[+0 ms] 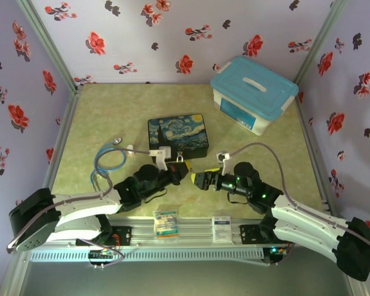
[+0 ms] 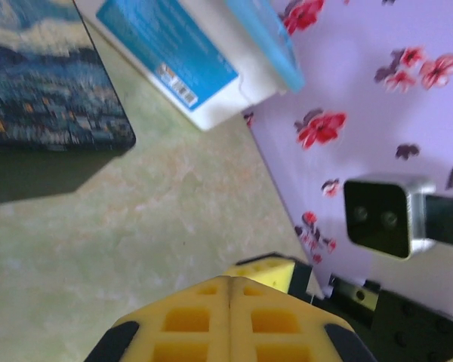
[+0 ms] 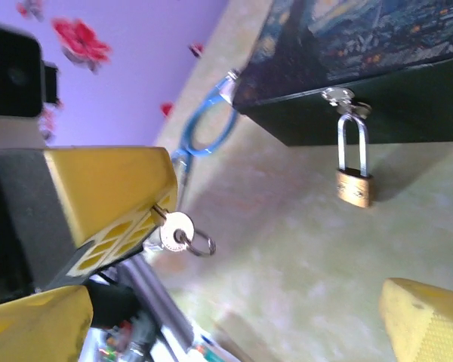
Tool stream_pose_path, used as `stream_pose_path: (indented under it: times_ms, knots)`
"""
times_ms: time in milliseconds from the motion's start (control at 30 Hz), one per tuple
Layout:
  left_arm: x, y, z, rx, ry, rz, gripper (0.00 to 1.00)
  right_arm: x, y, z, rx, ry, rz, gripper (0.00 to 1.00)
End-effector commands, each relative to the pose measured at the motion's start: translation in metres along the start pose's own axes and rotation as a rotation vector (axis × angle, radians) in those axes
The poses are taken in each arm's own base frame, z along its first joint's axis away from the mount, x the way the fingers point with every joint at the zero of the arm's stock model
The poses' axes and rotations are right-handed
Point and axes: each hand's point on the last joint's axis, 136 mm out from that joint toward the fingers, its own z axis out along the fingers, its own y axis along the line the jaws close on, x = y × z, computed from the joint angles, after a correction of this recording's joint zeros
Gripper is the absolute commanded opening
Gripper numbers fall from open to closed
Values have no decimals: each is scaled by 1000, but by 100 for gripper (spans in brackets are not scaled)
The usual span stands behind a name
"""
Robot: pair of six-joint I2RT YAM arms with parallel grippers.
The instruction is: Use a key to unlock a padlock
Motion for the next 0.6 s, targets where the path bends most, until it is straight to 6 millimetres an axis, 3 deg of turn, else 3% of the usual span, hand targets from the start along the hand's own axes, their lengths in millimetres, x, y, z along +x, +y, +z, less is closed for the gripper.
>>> stream_pose_path:
  times_ms: [0, 133, 300, 567]
  knots:
    - [-29, -27, -14, 128, -101, -45, 0, -37, 49, -8, -234, -128, 76, 99]
    - [-44, -40, -23, 197, -156, -94, 0, -57, 75, -10, -361, -180, 137, 99]
    - [-50, -51, -22, 265, -170, -137, 0, -64, 83, -5, -417, -194, 168, 94]
    - [-49, -53, -15, 290, -167, -171, 0, -64, 92, -1, -502, -180, 177, 69]
